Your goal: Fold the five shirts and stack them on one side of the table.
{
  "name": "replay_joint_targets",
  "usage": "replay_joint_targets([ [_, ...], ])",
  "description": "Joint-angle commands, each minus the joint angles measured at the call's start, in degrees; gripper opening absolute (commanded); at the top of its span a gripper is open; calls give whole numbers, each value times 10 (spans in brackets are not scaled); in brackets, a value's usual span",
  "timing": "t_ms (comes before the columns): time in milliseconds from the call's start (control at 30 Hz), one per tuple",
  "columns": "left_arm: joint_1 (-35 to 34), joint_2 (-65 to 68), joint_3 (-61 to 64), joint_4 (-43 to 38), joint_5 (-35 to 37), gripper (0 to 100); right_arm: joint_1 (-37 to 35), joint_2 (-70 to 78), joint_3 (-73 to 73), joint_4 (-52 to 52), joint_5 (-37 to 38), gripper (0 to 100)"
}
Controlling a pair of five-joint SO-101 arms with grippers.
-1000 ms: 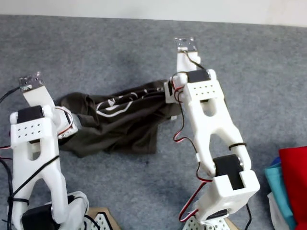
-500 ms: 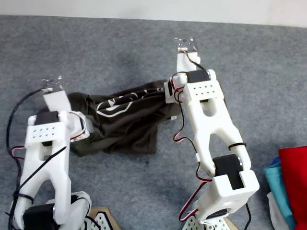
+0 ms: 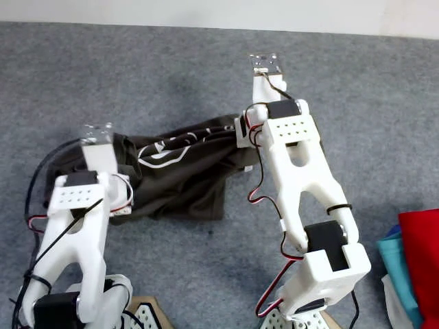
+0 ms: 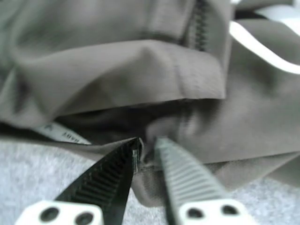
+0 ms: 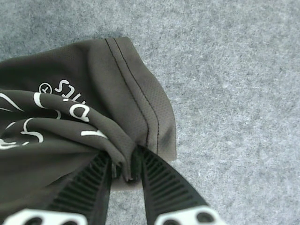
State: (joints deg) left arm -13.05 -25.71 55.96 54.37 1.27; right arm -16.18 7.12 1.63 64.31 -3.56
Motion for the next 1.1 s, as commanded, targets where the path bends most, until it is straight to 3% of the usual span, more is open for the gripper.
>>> replay_joint_targets([
  [0, 12, -1, 0, -18, -13, 22, -4, -6, -2, -5, 0, 6],
  [233, 5, -7, -24, -17, -11, 7, -4, -6, -2, -7, 0, 6],
  [300, -12, -7, -39, -4, 23, 7, -4, -6, -2, -7, 0, 6],
  [467, -66, -7, -105, 69, 61, 10, -4, -6, -2, -7, 0, 6],
  [667, -59, -7, -161, 166, 61, 44, -4, -5, -1, -7, 0, 6],
  [1067, -112, -2, -174, 170, 61, 8, -4, -5, -1, -8, 0, 6],
])
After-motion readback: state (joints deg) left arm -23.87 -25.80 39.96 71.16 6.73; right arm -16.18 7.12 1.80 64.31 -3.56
